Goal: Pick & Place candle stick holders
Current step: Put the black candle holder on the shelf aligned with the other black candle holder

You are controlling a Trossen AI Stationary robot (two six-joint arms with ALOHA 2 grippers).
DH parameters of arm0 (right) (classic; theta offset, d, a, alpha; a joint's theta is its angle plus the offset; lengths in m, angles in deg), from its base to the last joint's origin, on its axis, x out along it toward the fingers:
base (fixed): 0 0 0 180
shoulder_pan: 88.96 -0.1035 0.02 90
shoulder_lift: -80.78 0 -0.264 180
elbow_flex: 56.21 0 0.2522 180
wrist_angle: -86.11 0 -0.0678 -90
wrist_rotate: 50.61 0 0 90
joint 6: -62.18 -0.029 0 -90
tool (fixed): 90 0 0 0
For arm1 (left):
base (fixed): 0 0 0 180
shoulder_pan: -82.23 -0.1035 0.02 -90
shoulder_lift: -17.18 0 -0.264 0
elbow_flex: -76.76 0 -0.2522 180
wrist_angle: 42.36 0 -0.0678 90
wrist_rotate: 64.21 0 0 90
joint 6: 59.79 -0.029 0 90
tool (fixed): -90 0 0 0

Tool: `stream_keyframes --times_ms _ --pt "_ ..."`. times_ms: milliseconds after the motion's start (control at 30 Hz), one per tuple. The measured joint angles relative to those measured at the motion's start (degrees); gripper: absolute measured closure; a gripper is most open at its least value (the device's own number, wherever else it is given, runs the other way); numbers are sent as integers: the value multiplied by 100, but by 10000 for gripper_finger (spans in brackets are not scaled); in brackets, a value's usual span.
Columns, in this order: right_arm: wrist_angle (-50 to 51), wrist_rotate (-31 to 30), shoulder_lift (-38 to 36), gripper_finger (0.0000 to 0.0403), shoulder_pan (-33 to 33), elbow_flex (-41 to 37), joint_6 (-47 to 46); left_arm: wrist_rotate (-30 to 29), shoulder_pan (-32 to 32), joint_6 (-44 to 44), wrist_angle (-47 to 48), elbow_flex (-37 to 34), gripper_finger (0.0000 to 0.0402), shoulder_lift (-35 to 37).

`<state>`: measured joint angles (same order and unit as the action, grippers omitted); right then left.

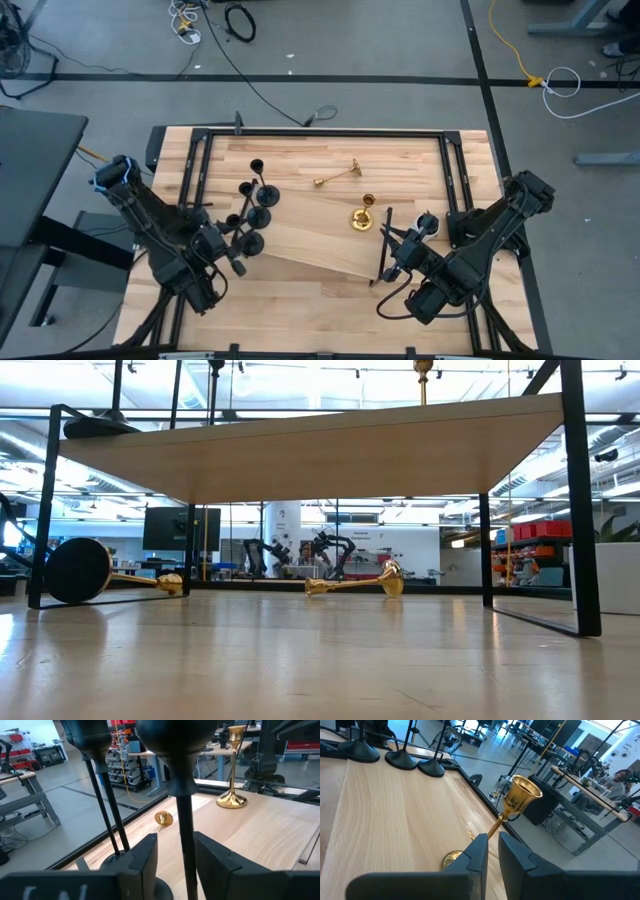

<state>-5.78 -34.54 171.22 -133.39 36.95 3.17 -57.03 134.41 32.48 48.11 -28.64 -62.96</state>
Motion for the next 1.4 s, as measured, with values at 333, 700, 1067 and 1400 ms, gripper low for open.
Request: stream_keyframes --times_ms 333,700,1067,1400 --pt "2 0 0 354 0 0 0 779 14 -7 4 0 189 325" --pt "2 -2 0 354 -1 0 0 1326 354 -61 -18 2 177 1098" --pt "1 -14 0 354 8 -1 0 783 389 -359 -72 2 185 1167" --pt "2 -15 0 354 13 -2 0 566 389 -843 -477 2 305 1167"
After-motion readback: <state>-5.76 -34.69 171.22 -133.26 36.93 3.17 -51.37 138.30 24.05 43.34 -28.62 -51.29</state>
